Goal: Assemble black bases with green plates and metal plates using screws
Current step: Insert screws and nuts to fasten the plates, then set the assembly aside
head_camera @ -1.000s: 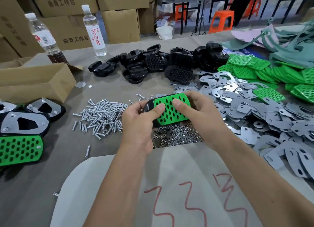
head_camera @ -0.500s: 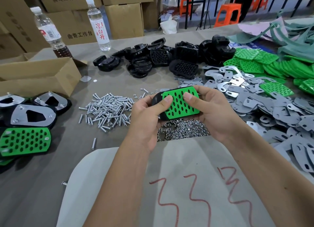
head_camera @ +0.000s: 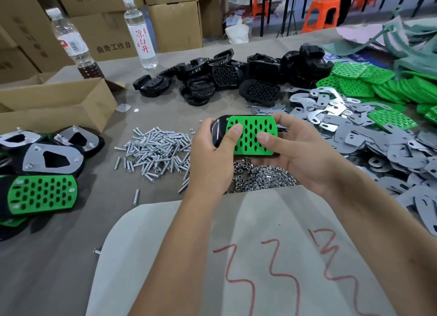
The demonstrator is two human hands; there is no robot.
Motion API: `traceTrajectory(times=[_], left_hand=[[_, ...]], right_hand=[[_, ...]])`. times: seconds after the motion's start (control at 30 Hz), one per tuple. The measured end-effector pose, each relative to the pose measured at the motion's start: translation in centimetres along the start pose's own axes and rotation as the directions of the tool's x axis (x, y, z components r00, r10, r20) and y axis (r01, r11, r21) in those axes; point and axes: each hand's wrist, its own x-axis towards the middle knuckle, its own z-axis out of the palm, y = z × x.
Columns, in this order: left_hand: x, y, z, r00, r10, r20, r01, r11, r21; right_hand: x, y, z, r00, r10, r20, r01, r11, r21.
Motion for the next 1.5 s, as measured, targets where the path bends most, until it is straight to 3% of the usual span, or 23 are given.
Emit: traceTrajectory(times=[0.17,0.33,0.57,0.8,0.97,1.23,1.33,1.5], left_hand=[[0.1,0.1,-0.2,0.996,-0.070,0.056,0.078,0.985,-0.157],[-0.1,0.4,-0.3,0.975,-0.151,0.160,0.197,0.923,-0.331],[-0.4,0.8,0.3,0.981,-0.186,-0.054,0.165,0.947,-0.275],[-0.7,0.6,-0.2,0.958,-0.245,0.150,0.283,0.894,-0.347],[-0.4,0.9,-0.7,0.948,-0.204,0.246,0.301,0.829,-0.471],[-0.2,0.6,-0.5,0.914,-0.253,0.317,0.394,0.739,-0.547],[-0.1,0.4,-0.5,0.920,-0.263,0.291,0.383,0.762,-0.523],[-0.3,0.1,-0.2,0.947,-0.231,0.224,0.295,0.901,-0.318]], right_hand=[[-0.4,0.3,0.9,0.996,-0.048,-0.071,0.049,0.999,0.014],[-0.5,-0.2,0.8,0.997,-0.071,-0.033,0.072,0.997,0.028],[0.0,0.2,0.4,0.999,0.036,0.024,-0.038,0.993,0.111],[0.1,0.5,-0.5,0.998,-0.036,-0.057,0.037,0.999,0.004],[0.1,0.6,-0.7,0.997,-0.066,0.033,0.062,0.993,0.098],[-0.1,0.2,-0.4,0.993,-0.089,0.081,0.084,0.994,0.073],[-0.1,0.0,-0.1,0.996,-0.069,0.058,0.067,0.997,0.038],[0.1,0.1,0.4,0.994,-0.033,-0.109,0.033,0.999,0.003]])
